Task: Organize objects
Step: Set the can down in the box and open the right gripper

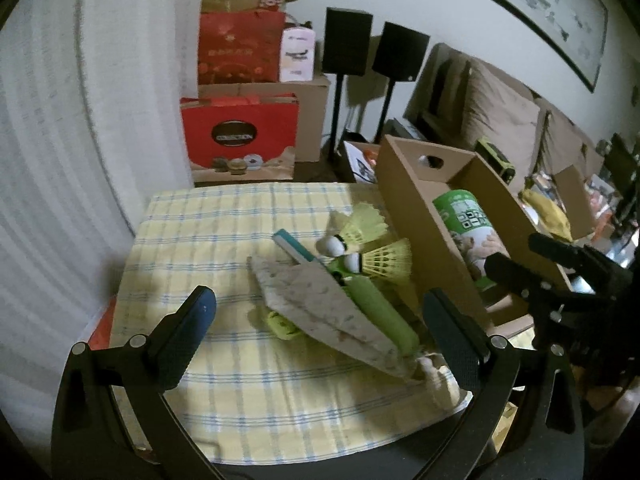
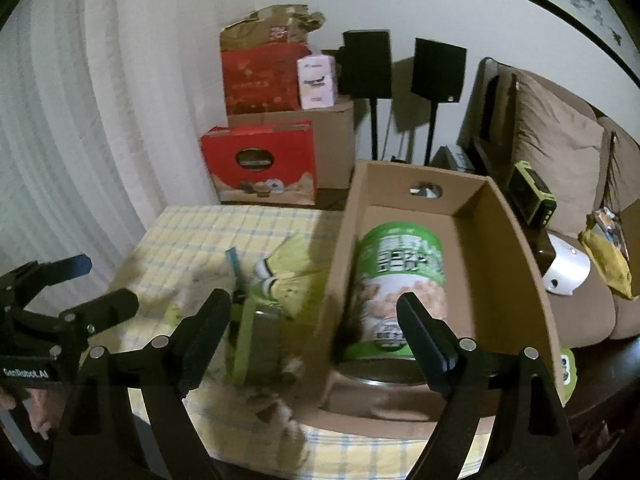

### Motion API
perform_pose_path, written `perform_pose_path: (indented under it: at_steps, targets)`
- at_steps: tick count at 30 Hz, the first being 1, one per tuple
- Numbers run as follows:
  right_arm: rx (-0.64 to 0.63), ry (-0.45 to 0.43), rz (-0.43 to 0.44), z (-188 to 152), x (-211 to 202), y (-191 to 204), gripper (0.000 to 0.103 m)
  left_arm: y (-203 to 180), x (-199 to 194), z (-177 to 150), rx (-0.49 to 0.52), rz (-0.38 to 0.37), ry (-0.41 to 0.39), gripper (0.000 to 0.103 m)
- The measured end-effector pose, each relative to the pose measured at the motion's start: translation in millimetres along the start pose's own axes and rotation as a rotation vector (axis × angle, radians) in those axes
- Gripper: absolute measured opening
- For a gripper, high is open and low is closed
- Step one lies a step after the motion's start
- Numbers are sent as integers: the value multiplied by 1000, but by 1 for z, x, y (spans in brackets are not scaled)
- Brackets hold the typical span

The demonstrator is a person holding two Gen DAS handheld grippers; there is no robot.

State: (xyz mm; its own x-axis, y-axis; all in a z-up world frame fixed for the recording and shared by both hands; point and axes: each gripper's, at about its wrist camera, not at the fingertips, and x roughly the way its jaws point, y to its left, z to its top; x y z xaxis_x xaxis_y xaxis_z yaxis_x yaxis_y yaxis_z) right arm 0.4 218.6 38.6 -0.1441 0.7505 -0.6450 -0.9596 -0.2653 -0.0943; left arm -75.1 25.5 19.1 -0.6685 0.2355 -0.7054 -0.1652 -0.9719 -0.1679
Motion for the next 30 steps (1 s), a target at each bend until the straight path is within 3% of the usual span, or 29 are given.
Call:
perform_pose_path:
  at_steps: [15, 30]
  targets:
    - [-30, 17, 43, -2, 14, 40, 86, 36, -2, -9, -29, 100, -18, 103]
    - [-39, 67, 70, -6, 44, 55, 85, 64, 22, -18, -78, 106, 26, 103]
